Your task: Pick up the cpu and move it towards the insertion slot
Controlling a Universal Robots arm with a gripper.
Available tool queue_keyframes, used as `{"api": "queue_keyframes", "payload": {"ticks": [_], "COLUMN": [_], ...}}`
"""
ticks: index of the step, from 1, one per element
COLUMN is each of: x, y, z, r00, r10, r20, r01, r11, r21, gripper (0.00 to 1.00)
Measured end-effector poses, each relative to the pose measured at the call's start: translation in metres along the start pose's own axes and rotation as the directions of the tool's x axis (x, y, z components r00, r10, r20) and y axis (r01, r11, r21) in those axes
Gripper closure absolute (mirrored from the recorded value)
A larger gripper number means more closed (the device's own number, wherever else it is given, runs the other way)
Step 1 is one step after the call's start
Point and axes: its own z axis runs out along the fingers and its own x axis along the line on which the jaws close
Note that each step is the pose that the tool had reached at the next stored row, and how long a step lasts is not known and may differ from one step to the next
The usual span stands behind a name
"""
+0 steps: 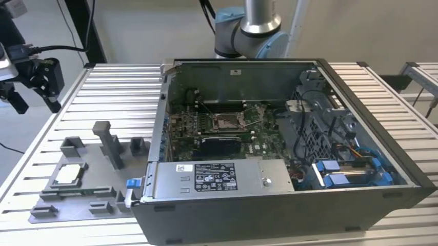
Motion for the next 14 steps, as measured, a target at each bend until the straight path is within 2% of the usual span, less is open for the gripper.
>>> {"api": "queue_keyframes", "payload": {"ticks": [5, 10, 14], "x": [0.0004, 0.0016, 0.0039], "y": [0.0000, -0.0011, -0.0045], "z": [0.0009, 0.0101, 0.0171], "r00": [1.0000, 1.0000, 1.0000], "r10": [0.002, 0.006, 0.006], "r20": [0.0001, 0.0003, 0.0002], "r01": [-0.002, -0.006, -0.006], "r11": [1.0000, 1.0000, 1.0000], "r21": [-0.0001, 0.0000, 0.0001], "gripper": [0.00, 0.00, 0.00]}}
